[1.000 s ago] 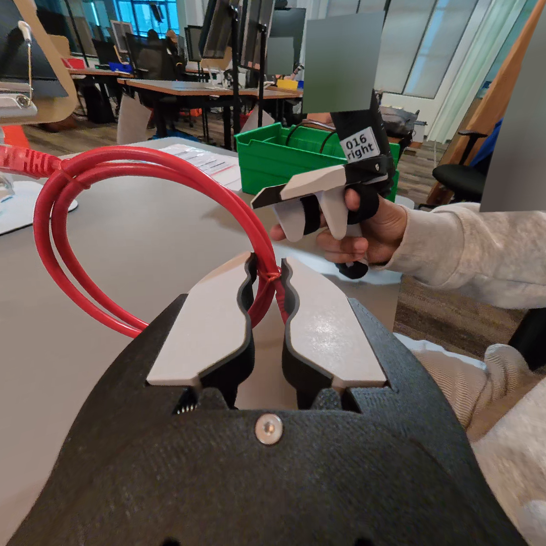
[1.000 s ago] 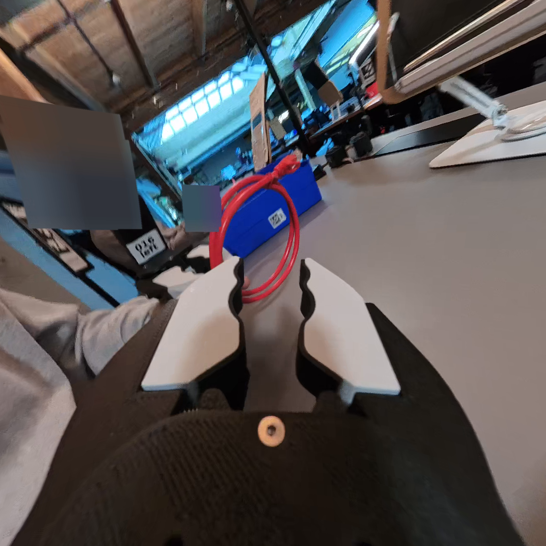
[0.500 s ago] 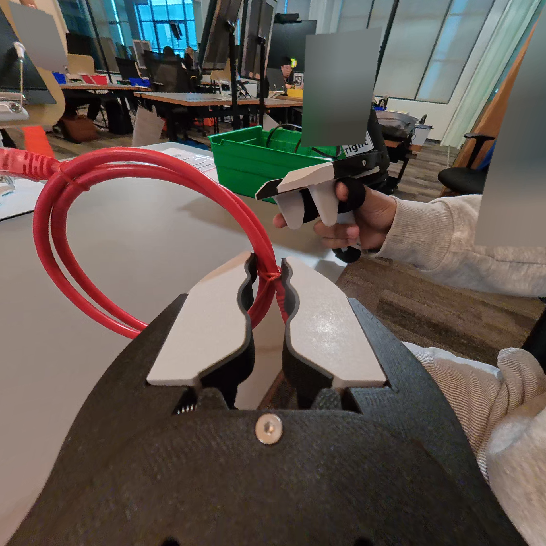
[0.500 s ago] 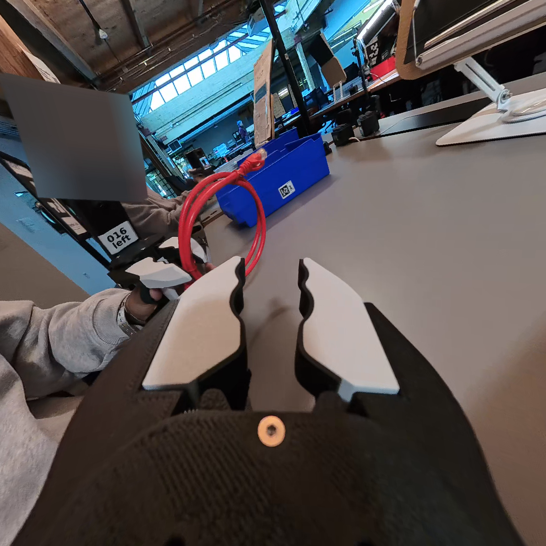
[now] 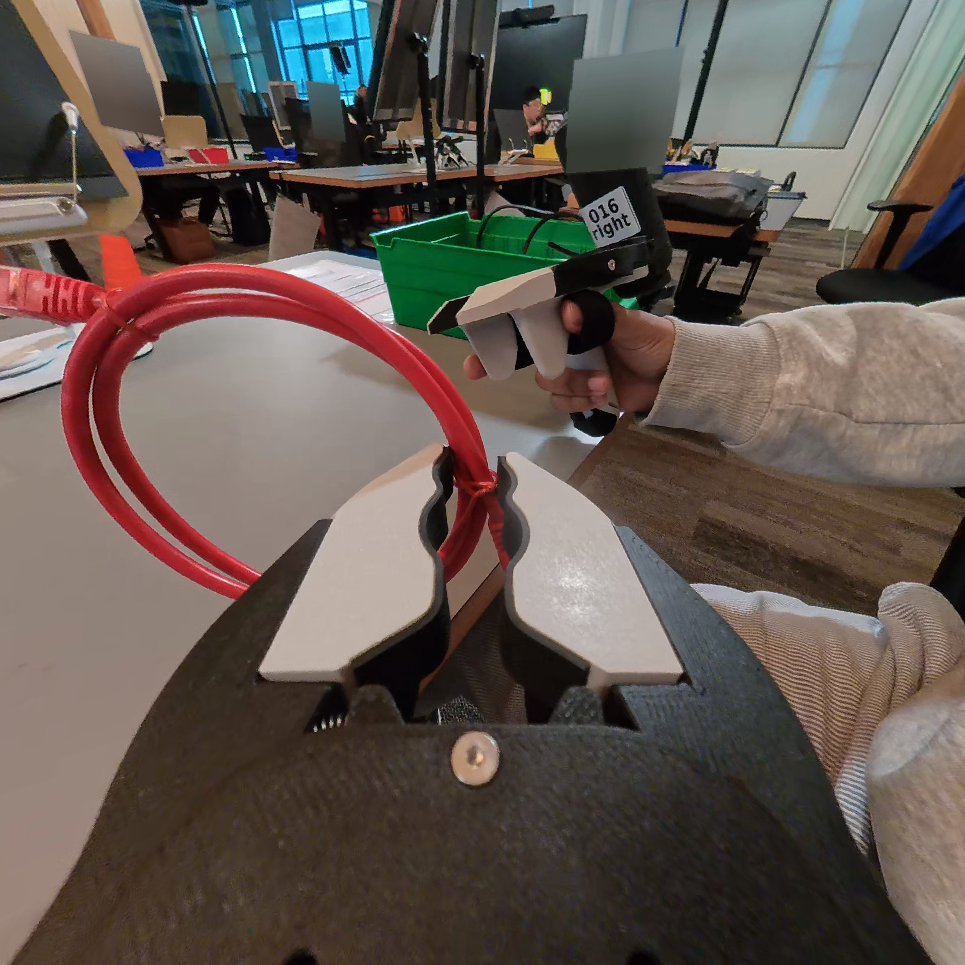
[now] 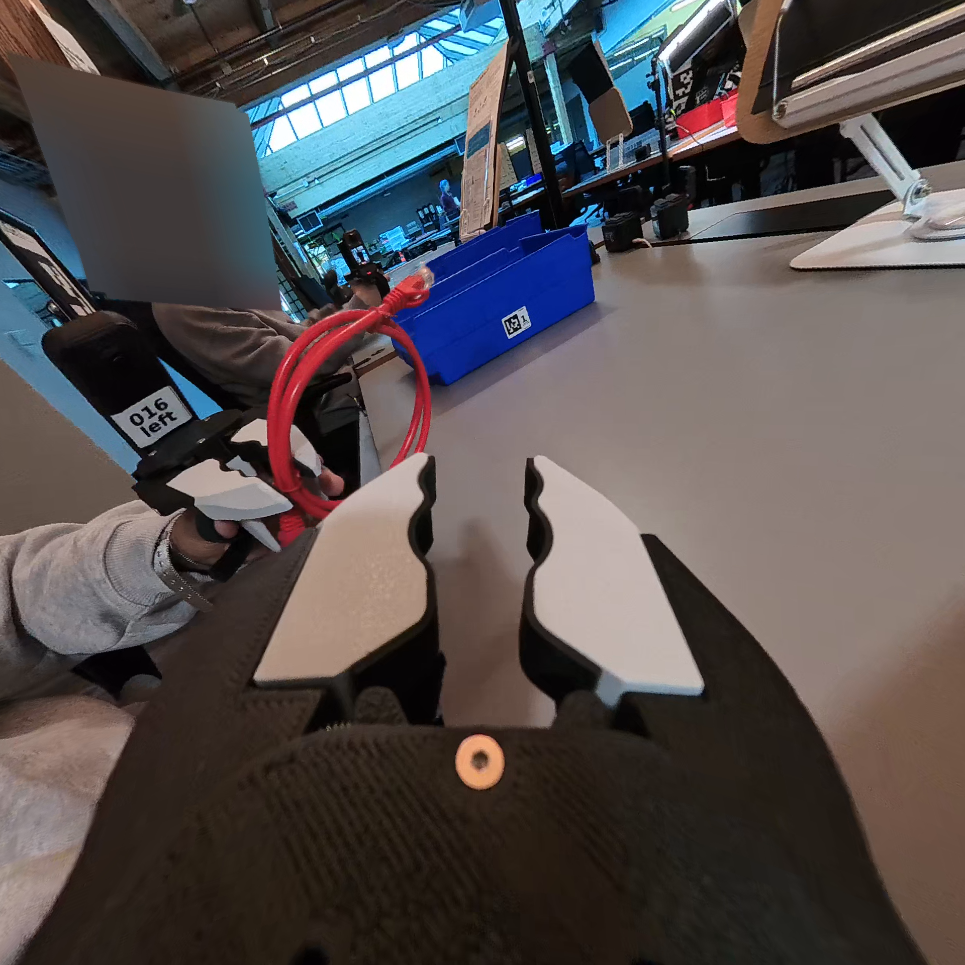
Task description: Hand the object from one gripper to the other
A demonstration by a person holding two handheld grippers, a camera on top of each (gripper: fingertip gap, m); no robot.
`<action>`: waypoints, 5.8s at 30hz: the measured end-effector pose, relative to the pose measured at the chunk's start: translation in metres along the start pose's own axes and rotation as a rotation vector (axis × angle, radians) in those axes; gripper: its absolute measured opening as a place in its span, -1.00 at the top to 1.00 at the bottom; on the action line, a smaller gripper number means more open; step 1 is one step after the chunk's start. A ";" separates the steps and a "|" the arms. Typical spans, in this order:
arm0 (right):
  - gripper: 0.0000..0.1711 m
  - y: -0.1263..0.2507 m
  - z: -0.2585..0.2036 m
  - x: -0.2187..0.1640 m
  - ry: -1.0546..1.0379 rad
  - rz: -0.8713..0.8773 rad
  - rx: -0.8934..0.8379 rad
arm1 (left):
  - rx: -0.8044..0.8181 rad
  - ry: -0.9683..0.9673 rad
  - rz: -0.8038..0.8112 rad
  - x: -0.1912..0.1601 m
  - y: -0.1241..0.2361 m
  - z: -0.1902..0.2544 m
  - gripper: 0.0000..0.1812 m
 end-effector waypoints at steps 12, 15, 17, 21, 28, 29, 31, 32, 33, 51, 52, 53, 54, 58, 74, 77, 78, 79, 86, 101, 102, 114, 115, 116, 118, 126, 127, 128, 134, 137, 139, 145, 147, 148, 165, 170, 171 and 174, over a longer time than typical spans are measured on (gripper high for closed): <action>0.62 -0.012 0.006 -0.006 0.007 -0.040 0.003 | 0.013 0.048 0.013 -0.004 0.008 -0.012 0.84; 0.62 -0.012 0.003 -0.007 0.019 -0.050 0.005 | -0.006 0.062 0.025 -0.002 0.007 -0.009 0.84; 0.62 -0.011 0.001 -0.009 0.031 -0.058 0.000 | -0.021 0.075 0.034 -0.001 0.006 -0.008 0.84; 0.62 -0.005 0.000 -0.011 0.050 -0.069 -0.017 | -0.053 0.112 0.056 0.003 0.003 -0.006 0.84; 0.63 0.002 0.000 -0.011 0.057 -0.064 -0.036 | -0.120 0.243 0.121 0.010 0.003 -0.009 0.84; 0.63 0.002 -0.001 -0.011 0.060 -0.064 -0.037 | -0.123 0.256 0.128 0.011 0.004 -0.011 0.83; 0.63 0.003 -0.001 -0.011 0.064 -0.064 -0.036 | -0.128 0.278 0.140 0.012 0.005 -0.013 0.84; 0.63 0.003 -0.002 -0.011 0.064 -0.063 -0.033 | -0.132 0.291 0.147 0.012 0.005 -0.014 0.83; 0.63 0.002 -0.003 -0.011 0.065 -0.063 -0.030 | -0.139 0.304 0.155 0.013 0.005 -0.014 0.84; 0.55 -0.009 -0.060 -0.018 0.248 -0.069 0.262 | -0.368 0.647 0.314 0.032 0.004 -0.007 0.83; 0.54 -0.010 -0.064 -0.018 0.262 -0.065 0.276 | -0.383 0.691 0.336 0.036 0.002 -0.009 0.83; 0.54 -0.011 -0.068 -0.018 0.280 -0.062 0.284 | -0.397 0.742 0.354 0.040 -0.001 -0.011 0.83; 0.53 -0.011 -0.070 -0.018 0.300 -0.063 0.285 | -0.411 0.793 0.363 0.043 -0.005 -0.013 0.84; 0.47 -0.014 -0.074 -0.019 0.374 -0.062 0.264 | -0.491 0.953 0.357 0.056 -0.022 -0.012 0.84; 0.91 -0.020 -0.076 -0.029 0.565 -0.086 0.190 | -0.594 1.225 0.374 0.068 -0.053 -0.009 0.84; 0.93 -0.019 -0.078 -0.026 0.581 -0.077 0.183 | -0.551 1.209 0.385 0.065 -0.050 -0.018 0.81; 0.94 -0.019 -0.078 -0.025 0.576 -0.075 0.183 | -0.541 1.202 0.386 0.064 -0.050 -0.020 0.80; 0.94 -0.019 -0.078 -0.023 0.566 -0.073 0.184 | -0.535 1.195 0.386 0.064 -0.049 -0.021 0.79; 0.95 -0.012 -0.080 -0.010 0.498 -0.005 0.203 | -0.398 1.005 0.305 0.069 -0.048 -0.018 0.39; 0.95 -0.011 -0.080 -0.005 0.405 0.044 0.231 | -0.363 0.941 0.321 0.055 -0.035 -0.028 0.19; 0.95 -0.010 -0.079 -0.002 0.375 0.070 0.236 | -0.371 0.953 0.318 0.054 -0.036 -0.028 0.13; 0.95 0.006 -0.051 0.018 0.167 0.208 0.154 | -0.306 0.664 0.139 0.031 -0.049 -0.009 0.24; 0.95 0.004 -0.052 0.018 0.155 0.203 0.159 | -0.280 0.589 0.111 0.028 -0.050 -0.005 0.25; 0.95 0.003 -0.054 0.017 0.141 0.200 0.165 | -0.249 0.508 0.079 0.025 -0.052 -0.002 0.26; 0.95 0.000 -0.057 0.015 0.098 0.193 0.186 | -0.189 0.348 0.014 0.018 -0.056 0.002 0.28; 0.95 -0.007 -0.063 0.012 -0.038 0.136 0.229 | -0.138 0.179 -0.059 0.001 -0.063 0.006 0.36; 0.95 -0.007 -0.063 0.012 -0.057 0.138 0.233 | -0.124 0.141 -0.066 0.000 -0.063 0.006 0.37; 0.95 -0.008 -0.064 0.012 -0.076 0.140 0.237 | -0.117 0.114 -0.070 -0.001 -0.063 0.007 0.39; 0.95 -0.012 -0.063 0.010 -0.140 0.139 0.227 | -0.107 0.078 -0.096 -0.007 -0.067 0.009 0.42; 0.95 -0.013 -0.064 0.010 -0.175 0.146 0.222 | -0.069 0.011 -0.113 -0.010 -0.067 0.008 0.48; 0.95 -0.014 -0.063 0.009 -0.202 0.148 0.214 | -0.023 -0.066 -0.129 -0.012 -0.068 0.007 0.50; 0.95 -0.017 -0.060 0.006 -0.241 0.144 0.191 | 0.027 -0.317 -0.121 -0.012 -0.068 0.020 0.71; 0.94 -0.018 -0.061 0.005 -0.253 0.141 0.194 | 0.015 -0.302 -0.138 -0.014 -0.070 0.023 0.71; 0.94 -0.019 -0.061 0.005 -0.257 0.139 0.196 | 0.017 -0.293 -0.144 -0.015 -0.071 0.023 0.71; 0.65 -0.003 -0.051 0.013 -0.191 0.259 0.202 | -0.014 -0.134 -0.035 0.001 -0.064 0.015 0.94; 0.61 -0.001 -0.039 0.010 -0.245 0.267 0.162 | -0.147 0.127 0.154 0.028 -0.045 0.004 0.94; 0.61 -0.001 -0.036 0.009 -0.263 0.263 0.149 | -0.184 0.173 0.199 0.034 -0.041 0.004 0.93; 0.64 -0.001 -0.027 0.004 -0.327 0.250 0.113 | -0.302 0.271 0.279 0.048 -0.030 0.008 0.93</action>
Point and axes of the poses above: each gripper's, where its closed fingertips meet, y back along the fingers, x out of its top, z = x × y across the jaws, the point moved 4 cm from there along y, back along the fingers, and after that the axes turned 2 degrees about y, right-handed, at the moved point
